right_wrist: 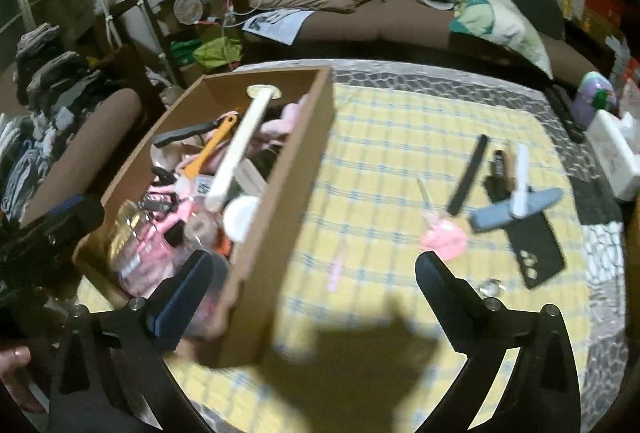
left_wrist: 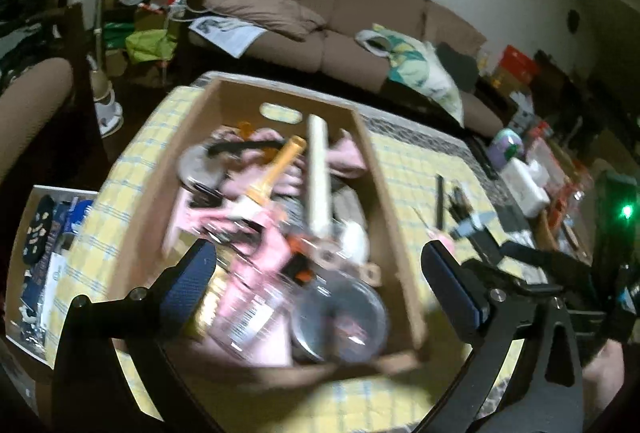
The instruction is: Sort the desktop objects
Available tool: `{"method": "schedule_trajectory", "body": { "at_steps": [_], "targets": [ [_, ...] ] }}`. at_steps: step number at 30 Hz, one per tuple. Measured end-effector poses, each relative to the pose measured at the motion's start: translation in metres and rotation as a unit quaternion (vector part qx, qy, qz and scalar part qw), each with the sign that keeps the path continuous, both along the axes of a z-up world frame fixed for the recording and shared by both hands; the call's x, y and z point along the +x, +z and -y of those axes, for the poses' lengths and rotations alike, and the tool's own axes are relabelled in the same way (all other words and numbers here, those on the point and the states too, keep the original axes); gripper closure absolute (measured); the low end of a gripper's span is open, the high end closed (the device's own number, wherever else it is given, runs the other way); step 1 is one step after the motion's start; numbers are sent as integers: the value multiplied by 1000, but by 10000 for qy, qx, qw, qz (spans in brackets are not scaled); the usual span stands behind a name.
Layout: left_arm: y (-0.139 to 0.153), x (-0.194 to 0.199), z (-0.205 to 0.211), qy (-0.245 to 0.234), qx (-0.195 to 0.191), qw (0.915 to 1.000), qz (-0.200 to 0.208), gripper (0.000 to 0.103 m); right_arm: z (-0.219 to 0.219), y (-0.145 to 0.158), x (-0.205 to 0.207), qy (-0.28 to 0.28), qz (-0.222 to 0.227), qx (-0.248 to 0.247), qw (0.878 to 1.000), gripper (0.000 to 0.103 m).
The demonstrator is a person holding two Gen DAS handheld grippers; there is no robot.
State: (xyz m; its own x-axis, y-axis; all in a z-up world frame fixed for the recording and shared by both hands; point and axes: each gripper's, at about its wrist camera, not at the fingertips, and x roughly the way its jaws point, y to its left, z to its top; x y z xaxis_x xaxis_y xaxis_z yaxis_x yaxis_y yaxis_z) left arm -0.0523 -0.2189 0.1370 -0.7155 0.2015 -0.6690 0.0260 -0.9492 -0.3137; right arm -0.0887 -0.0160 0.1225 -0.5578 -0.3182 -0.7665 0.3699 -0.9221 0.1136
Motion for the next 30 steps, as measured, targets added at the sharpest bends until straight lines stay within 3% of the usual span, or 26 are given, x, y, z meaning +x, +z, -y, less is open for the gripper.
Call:
{"method": "schedule_trajectory", "body": {
  "at_steps": [5,18,30],
  "targets": [
    [4,14,-42,-296,-94,9995,61,0,-29,9,18,-109,-164,212,9996,0],
    [17,13,-120,-657,-272,9974,91,0,-119,21,31,-532,-295,-103,9981,0],
    [-29,-29,-198,-1243,-565,9899,370,0,-232,-21,-3,-1284,-33,-71,9917,0]
  ]
}}
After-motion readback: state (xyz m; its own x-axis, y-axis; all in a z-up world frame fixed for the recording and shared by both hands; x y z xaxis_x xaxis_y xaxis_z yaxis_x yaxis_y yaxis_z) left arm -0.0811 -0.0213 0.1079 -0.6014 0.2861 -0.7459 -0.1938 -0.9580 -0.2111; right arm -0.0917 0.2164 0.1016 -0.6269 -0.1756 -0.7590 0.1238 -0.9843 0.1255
